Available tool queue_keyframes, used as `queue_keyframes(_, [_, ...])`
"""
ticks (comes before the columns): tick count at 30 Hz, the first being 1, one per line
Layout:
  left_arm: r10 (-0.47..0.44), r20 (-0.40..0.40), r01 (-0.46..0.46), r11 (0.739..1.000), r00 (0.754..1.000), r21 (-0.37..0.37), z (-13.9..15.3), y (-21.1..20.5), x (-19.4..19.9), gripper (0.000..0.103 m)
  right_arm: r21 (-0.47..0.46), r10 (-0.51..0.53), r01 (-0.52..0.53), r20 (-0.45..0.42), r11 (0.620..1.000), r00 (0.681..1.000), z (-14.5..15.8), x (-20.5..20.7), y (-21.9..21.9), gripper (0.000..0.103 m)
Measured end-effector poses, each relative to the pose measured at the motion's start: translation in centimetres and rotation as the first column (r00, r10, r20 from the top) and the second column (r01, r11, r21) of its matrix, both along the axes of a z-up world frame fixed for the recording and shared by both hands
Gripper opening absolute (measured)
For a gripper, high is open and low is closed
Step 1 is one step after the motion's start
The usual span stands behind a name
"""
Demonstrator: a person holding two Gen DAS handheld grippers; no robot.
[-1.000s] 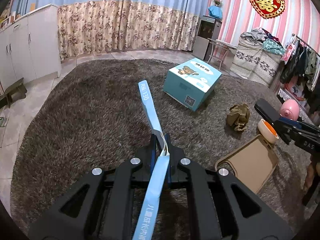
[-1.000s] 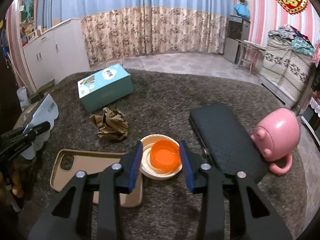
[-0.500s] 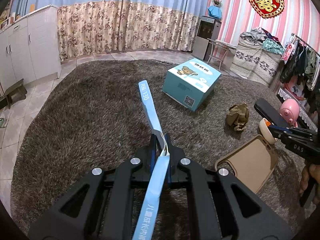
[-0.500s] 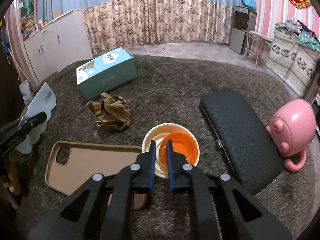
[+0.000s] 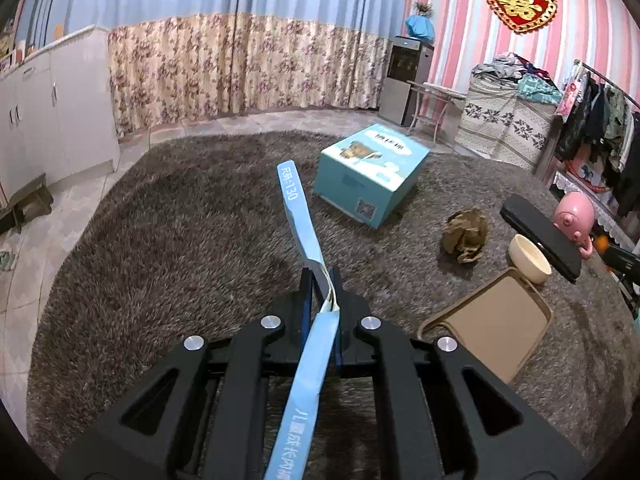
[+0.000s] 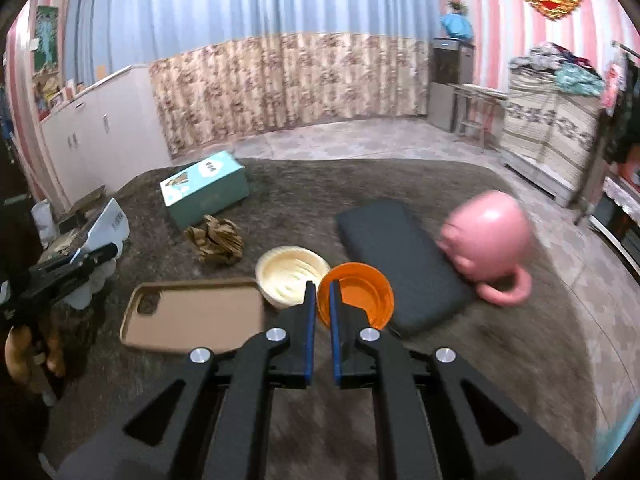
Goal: Collect trash
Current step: 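Carry the strip and orange bowl over the blue basket and open both grippers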
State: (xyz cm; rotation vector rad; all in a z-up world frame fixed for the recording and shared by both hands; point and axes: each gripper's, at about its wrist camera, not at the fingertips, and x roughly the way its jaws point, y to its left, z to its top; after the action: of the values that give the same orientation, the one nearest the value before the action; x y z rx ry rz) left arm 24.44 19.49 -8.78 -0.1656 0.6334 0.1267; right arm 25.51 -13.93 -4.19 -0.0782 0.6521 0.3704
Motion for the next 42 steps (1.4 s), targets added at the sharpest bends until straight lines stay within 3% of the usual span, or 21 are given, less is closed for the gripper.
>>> queue_keyframes(8, [-0.111, 0.066, 0.11, 0.993, 0.992, 0.032, 4.0, -5.4, -1.9, 0.007, 0.014, -0.221, 0.22, 0.02, 0.975, 0.975, 2.1, -6.1, -11.8, 0.007])
queue_keyframes(13, [-0.226, 0.12, 0.224, 0.974, 0.967, 0.036, 7.2, -11.5, -3.0, 0.007, -0.022, -0.374, 0.375, 0.055, 0.927, 0.926, 3.1, -9.7, -18.7, 0.007])
queue_keyframes(18, [-0.339, 0.137, 0.336, 0.941, 0.931, 0.042, 8.4, -19.2, -3.3, 0.007, 0.005, -0.523, 0.525, 0.076, 0.851, 0.849, 2.7, -12.3, -25.5, 0.007])
queue_keyframes(24, [-0.489, 0.121, 0.492, 0.87, 0.864, 0.006, 7.5, -29.4, -4.0, 0.007, 0.027, -0.642, 0.642, 0.086, 0.766, 0.762, 2.3, -13.9, -30.9, 0.007])
queue_keyframes(25, [-0.526, 0.117, 0.53, 0.848, 0.842, -0.003, 7.3, -31.7, -3.9, 0.007, 0.029, -0.654, 0.654, 0.082, 0.756, 0.752, 2.1, -14.0, -31.7, 0.007])
queue_keyframes(27, [-0.568, 0.113, 0.571, 0.821, 0.816, 0.0, 7.0, -34.6, -4.1, 0.007, 0.034, -0.675, 0.674, 0.065, 0.738, 0.735, 1.4, -14.0, -33.3, 0.007])
queue_keyframes(31, [-0.664, 0.111, 0.665, 0.746, 0.739, 0.032, 6.2, -41.9, -4.9, 0.007, 0.035, -0.704, 0.704, 0.04, 0.71, 0.709, 0.3, -13.8, -36.0, 0.007])
queue_keyframes(34, [-0.707, 0.11, 0.706, 0.706, 0.699, 0.052, 5.6, -46.1, -5.3, 0.007, 0.056, -0.717, 0.715, 0.029, 0.697, 0.697, 0.0, -14.2, -37.9, 0.007])
queue_keyframes(42, [-0.81, 0.098, 0.812, 0.583, 0.578, 0.023, 5.1, -55.6, -6.5, 0.007, 0.095, -0.77, 0.767, -0.007, 0.635, 0.638, -1.2, -16.0, -42.0, 0.007])
